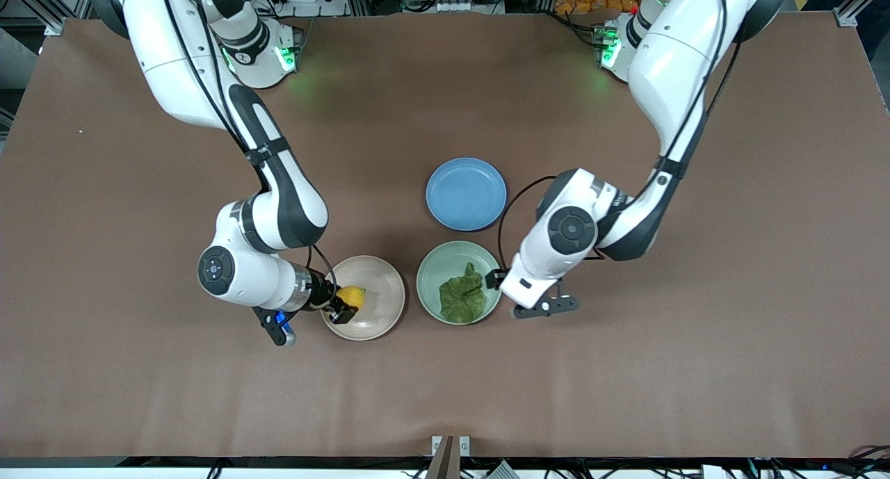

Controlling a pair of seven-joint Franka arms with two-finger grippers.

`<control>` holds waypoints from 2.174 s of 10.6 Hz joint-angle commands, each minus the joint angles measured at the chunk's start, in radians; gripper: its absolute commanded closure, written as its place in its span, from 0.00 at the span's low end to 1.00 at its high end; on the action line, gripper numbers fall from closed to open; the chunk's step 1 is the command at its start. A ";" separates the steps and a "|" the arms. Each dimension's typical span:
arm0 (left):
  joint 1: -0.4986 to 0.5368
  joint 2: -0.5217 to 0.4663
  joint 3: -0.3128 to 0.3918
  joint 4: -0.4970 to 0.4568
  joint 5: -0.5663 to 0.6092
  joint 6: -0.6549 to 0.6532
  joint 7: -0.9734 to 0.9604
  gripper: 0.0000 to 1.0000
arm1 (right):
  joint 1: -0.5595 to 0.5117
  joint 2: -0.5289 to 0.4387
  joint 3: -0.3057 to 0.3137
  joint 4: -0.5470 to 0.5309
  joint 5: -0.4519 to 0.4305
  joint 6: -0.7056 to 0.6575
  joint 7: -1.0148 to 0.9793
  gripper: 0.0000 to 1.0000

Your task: Place lemon and lettuce in plates

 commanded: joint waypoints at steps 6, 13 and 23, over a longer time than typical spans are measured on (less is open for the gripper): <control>0.143 -0.057 -0.004 -0.044 -0.010 -0.147 0.202 0.00 | 0.038 -0.007 -0.070 -0.003 -0.032 0.043 0.002 0.00; 0.294 -0.060 -0.001 -0.094 -0.005 -0.162 0.316 0.00 | 0.041 -0.046 -0.300 -0.009 -0.116 -0.089 -0.471 0.00; 0.375 -0.054 0.008 -0.104 0.052 -0.164 0.334 0.00 | -0.046 -0.175 -0.466 -0.006 -0.104 -0.250 -0.874 0.00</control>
